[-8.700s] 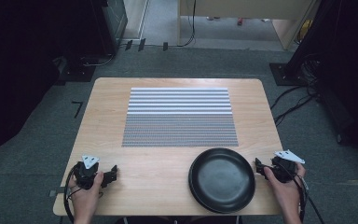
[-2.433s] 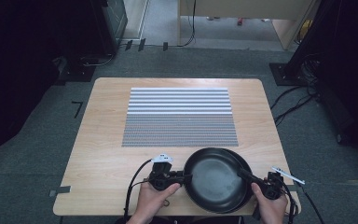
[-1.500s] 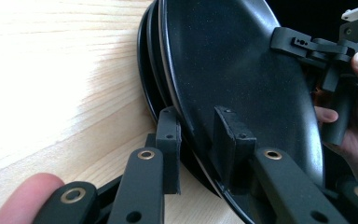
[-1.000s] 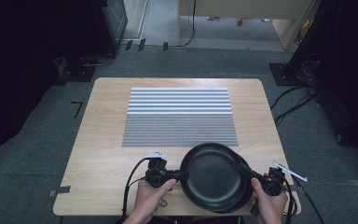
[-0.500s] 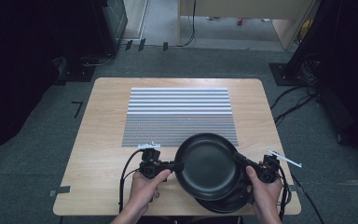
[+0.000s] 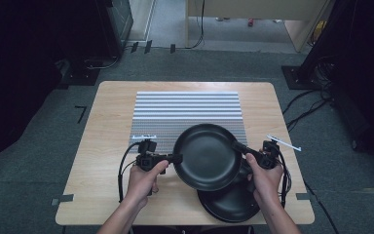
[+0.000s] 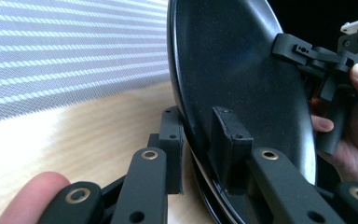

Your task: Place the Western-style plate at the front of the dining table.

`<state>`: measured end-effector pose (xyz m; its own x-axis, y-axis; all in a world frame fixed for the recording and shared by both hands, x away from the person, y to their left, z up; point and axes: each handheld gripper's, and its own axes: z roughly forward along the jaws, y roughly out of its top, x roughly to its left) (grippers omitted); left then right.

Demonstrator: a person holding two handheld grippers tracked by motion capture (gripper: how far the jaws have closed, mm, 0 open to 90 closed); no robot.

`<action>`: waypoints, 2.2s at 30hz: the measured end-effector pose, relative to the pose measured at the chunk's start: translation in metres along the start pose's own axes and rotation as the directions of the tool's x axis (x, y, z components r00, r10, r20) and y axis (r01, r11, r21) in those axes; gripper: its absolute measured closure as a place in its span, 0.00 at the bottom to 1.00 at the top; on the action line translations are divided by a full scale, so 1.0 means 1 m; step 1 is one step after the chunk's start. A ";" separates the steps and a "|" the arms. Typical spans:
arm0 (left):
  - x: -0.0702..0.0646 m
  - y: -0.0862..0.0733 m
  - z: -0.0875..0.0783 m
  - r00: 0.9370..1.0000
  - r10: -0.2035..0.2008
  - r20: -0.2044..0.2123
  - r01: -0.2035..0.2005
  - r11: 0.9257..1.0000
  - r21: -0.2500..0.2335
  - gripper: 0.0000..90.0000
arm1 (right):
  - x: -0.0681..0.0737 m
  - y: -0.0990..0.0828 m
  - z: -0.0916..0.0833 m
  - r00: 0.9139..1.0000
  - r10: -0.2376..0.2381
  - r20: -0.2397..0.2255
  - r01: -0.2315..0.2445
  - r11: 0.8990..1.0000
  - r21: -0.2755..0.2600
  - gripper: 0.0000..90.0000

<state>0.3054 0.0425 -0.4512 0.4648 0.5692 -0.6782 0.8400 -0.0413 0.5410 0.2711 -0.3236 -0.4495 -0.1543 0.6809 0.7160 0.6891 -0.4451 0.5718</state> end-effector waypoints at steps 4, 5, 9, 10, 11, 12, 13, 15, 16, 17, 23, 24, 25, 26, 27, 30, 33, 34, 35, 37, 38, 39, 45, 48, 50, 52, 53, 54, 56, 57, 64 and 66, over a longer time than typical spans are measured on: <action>0.005 0.011 -0.003 1.000 -0.007 -0.006 0.007 1.000 -0.014 0.84 | 0.005 0.010 0.012 1.000 -0.011 -0.001 0.011 1.000 0.001 0.93; 0.006 0.014 -0.004 1.000 -0.011 -0.007 0.011 1.000 -0.018 0.84 | 0.006 0.012 0.014 1.000 -0.010 -0.003 0.010 1.000 0.002 0.93; 0.009 0.025 -0.006 1.000 -0.014 -0.015 0.014 0.999 -0.029 0.84 | 0.010 0.022 0.024 1.000 -0.011 -0.003 0.011 1.000 0.005 0.93; 0.010 0.027 -0.006 1.000 -0.015 -0.017 0.014 0.999 -0.030 0.84 | 0.010 0.025 0.028 1.000 -0.016 -0.002 0.016 1.000 0.003 0.93; 0.012 0.030 -0.006 1.000 -0.017 -0.022 0.017 0.999 -0.029 0.84 | 0.010 0.027 0.030 1.000 -0.015 -0.001 0.015 1.000 0.004 0.93; 0.013 0.032 -0.006 1.000 -0.018 -0.026 0.017 0.999 -0.030 0.84 | 0.011 0.030 0.034 1.000 -0.018 -0.001 0.018 1.000 0.005 0.93; 0.014 0.035 -0.005 0.999 -0.020 -0.029 0.019 0.999 -0.031 0.84 | 0.011 0.031 0.036 1.000 -0.020 -0.002 0.020 1.000 0.005 0.93; 0.018 0.040 -0.003 0.999 -0.029 -0.038 0.028 0.999 -0.029 0.84 | 0.010 0.034 0.042 1.000 -0.024 0.004 0.023 1.000 0.004 0.93; 0.020 0.041 -0.002 0.999 -0.032 -0.041 0.031 0.999 -0.029 0.84 | 0.009 0.036 0.046 1.000 -0.022 0.006 0.022 1.000 0.005 0.93; 0.022 0.044 -0.001 0.998 -0.037 -0.046 0.035 0.999 -0.025 0.84 | 0.009 0.038 0.048 1.000 -0.020 0.008 0.020 1.000 0.007 0.92; 0.032 0.055 0.003 0.996 -0.063 -0.057 0.061 0.997 -0.043 0.84 | 0.005 0.047 0.066 1.000 -0.011 0.022 0.010 1.000 0.012 0.92; 0.035 0.058 0.004 0.996 -0.073 -0.058 0.070 0.996 -0.047 0.85 | 0.005 0.048 0.069 1.000 -0.003 0.022 0.003 1.000 0.014 0.92; 0.037 0.060 0.004 0.995 -0.081 -0.060 0.078 0.996 -0.048 0.85 | 0.004 0.050 0.073 1.000 0.000 0.026 0.000 1.000 0.015 0.92; 0.040 0.062 0.005 0.994 -0.090 -0.061 0.087 0.995 -0.052 0.85 | 0.004 0.051 0.075 1.000 -0.001 0.028 0.001 1.000 0.015 0.92; 0.042 0.064 0.006 0.993 -0.094 -0.067 0.090 0.995 -0.053 0.85 | 0.004 0.052 0.078 1.000 0.003 0.030 -0.004 1.000 0.017 0.92; 0.048 0.069 0.009 0.992 -0.106 -0.074 0.102 0.993 -0.053 0.85 | 0.002 0.055 0.086 0.999 0.012 0.040 -0.013 1.000 0.025 0.92; 0.055 0.075 0.011 0.989 -0.123 -0.085 0.119 0.992 -0.050 0.85 | -0.001 0.056 0.095 0.999 0.028 0.044 -0.030 0.999 0.029 0.92; 0.056 0.076 0.011 0.988 -0.123 -0.089 0.119 0.992 -0.049 0.85 | -0.002 0.056 0.099 0.998 0.040 0.046 -0.041 0.999 0.031 0.92; 0.059 0.079 0.012 0.987 -0.125 -0.096 0.121 0.991 -0.050 0.85 | -0.003 0.056 0.101 0.998 0.050 0.047 -0.052 0.998 0.034 0.92; 0.062 0.083 0.014 0.986 -0.132 -0.106 0.127 0.991 -0.050 0.85 | -0.006 0.057 0.109 0.997 0.062 0.048 -0.064 0.998 0.029 0.92; 0.063 0.084 0.014 0.985 -0.131 -0.111 0.127 0.991 -0.046 0.85 | -0.008 0.057 0.112 0.996 0.068 0.053 -0.070 0.997 0.030 0.91; 0.066 0.087 0.016 0.983 -0.138 -0.119 0.132 0.990 -0.050 0.85 | -0.008 0.057 0.115 0.996 0.075 0.056 -0.076 0.997 0.030 0.91; 0.082 0.098 0.026 0.975 -0.171 -0.139 0.166 0.985 -0.047 0.85 | -0.013 0.062 0.133 0.992 0.094 0.089 -0.098 0.995 0.033 0.91; 0.090 0.100 0.029 0.969 -0.202 -0.140 0.196 0.979 -0.058 0.85 | -0.015 0.062 0.141 0.990 0.102 0.101 -0.106 0.994 0.034 0.91; 0.092 0.101 0.032 0.969 -0.205 -0.141 0.198 0.978 -0.058 0.86 | -0.017 0.062 0.144 0.988 0.107 0.107 -0.112 0.993 0.035 0.91; 0.096 0.103 0.036 0.966 -0.216 -0.143 0.210 0.976 -0.057 0.86 | -0.021 0.064 0.148 0.986 0.115 0.121 -0.121 0.992 0.039 0.91; 0.098 0.104 0.039 0.964 -0.223 -0.145 0.216 0.975 -0.057 0.86 | -0.022 0.064 0.150 0.985 0.114 0.127 -0.120 0.992 0.037 0.91; 0.102 0.105 0.041 0.961 -0.234 -0.145 0.227 0.972 -0.060 0.86 | -0.022 0.065 0.151 0.985 0.112 0.134 -0.118 0.992 0.038 0.91; 0.107 0.106 0.043 0.958 -0.248 -0.143 0.241 0.968 -0.068 0.86 | -0.022 0.066 0.155 0.983 0.107 0.147 -0.113 0.993 0.037 0.91; 0.109 0.107 0.044 0.956 -0.255 -0.142 0.247 0.966 -0.075 0.86 | -0.022 0.066 0.157 0.984 0.103 0.147 -0.109 0.994 0.031 0.91; 0.121 0.113 0.053 0.945 -0.286 -0.161 0.275 0.958 -0.087 0.87 | -0.030 0.067 0.173 0.978 0.114 0.175 -0.123 0.992 0.040 0.89; 0.125 0.113 0.055 0.941 -0.295 -0.166 0.284 0.955 -0.084 0.87 | -0.030 0.068 0.177 0.977 0.096 0.192 -0.106 0.994 0.041 0.89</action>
<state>0.4739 0.0634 -0.5020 0.1434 0.6839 -0.7153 0.9108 0.1915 0.3657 0.4476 -0.2707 -0.5030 0.0513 0.7340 0.6772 0.7301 -0.4902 0.4760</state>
